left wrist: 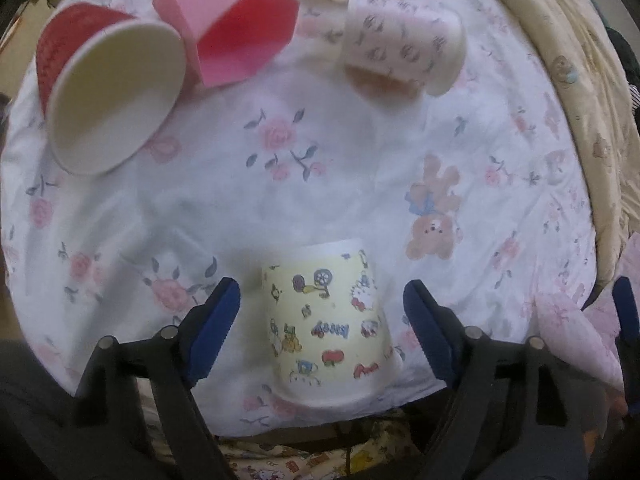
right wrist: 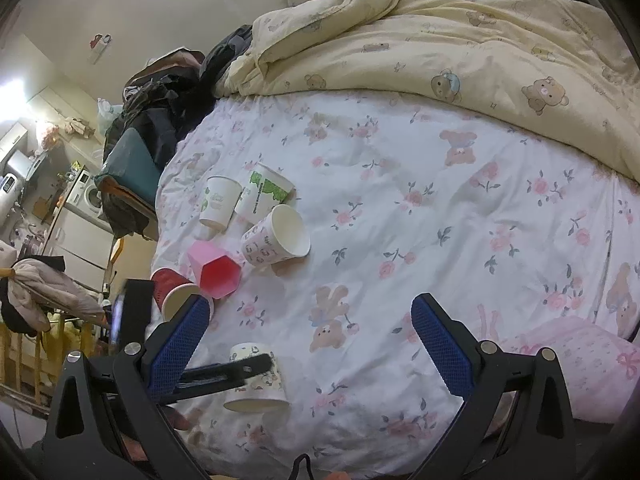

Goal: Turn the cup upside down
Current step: 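Grasp the yellow cup with the left tool while the right tool releases it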

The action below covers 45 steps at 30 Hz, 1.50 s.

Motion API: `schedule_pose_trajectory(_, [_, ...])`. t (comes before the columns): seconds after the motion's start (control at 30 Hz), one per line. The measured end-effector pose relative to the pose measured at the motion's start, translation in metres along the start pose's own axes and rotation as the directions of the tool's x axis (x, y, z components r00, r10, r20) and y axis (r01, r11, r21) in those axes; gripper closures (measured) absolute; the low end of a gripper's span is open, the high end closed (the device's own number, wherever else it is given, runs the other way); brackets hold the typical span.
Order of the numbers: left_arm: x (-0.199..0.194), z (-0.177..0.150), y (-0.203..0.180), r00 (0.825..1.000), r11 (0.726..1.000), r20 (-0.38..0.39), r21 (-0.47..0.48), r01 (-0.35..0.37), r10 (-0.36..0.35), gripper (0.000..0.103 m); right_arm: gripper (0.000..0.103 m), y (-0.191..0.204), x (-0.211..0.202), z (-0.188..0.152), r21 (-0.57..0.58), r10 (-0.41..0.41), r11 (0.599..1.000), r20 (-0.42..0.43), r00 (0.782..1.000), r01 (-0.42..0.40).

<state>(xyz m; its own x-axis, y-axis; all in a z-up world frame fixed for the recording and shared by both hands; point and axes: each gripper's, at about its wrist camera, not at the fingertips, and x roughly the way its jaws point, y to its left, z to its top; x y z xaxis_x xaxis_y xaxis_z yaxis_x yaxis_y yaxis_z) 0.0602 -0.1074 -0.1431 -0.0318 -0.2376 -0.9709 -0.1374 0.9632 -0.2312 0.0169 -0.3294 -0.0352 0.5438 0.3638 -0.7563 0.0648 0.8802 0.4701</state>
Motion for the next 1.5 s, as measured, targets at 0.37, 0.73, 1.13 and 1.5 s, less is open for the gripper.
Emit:
schedule_pose_trajectory(0.37, [-0.026, -0.004, 0.010, 0.997, 0.997, 0.035, 0.027, 0.068, -0.069, 0.047, 0.000, 0.005, 0.004, -0.003, -0.018, -0.006, 1.000, -0.015, 1.000, 0.005])
schedule_pose_trajectory(0.73, [-0.107, -0.018, 0.068, 0.971, 0.992, 0.221, 0.102, 0.069, -0.090, 0.047, 0.000, 0.035, 0.027, -0.015, -0.107, -0.010, 0.994, -0.085, 0.996, 0.001])
schedule_pose_trajectory(1.13, [-0.106, -0.020, 0.108, 0.931, 0.993, 0.346, 0.053, 0.106, -0.118, 0.047, 0.000, 0.067, 0.057, -0.031, -0.170, 0.001, 0.985, -0.169, 0.986, -0.030])
schedule_pose_trajectory(1.5, [-0.109, -0.020, 0.095, 0.922, 0.979, 0.331, 0.103, 0.176, -0.201, 0.046, 0.000, 0.107, 0.078, -0.060, -0.252, 0.165, 0.932, -0.348, 0.923, -0.262])
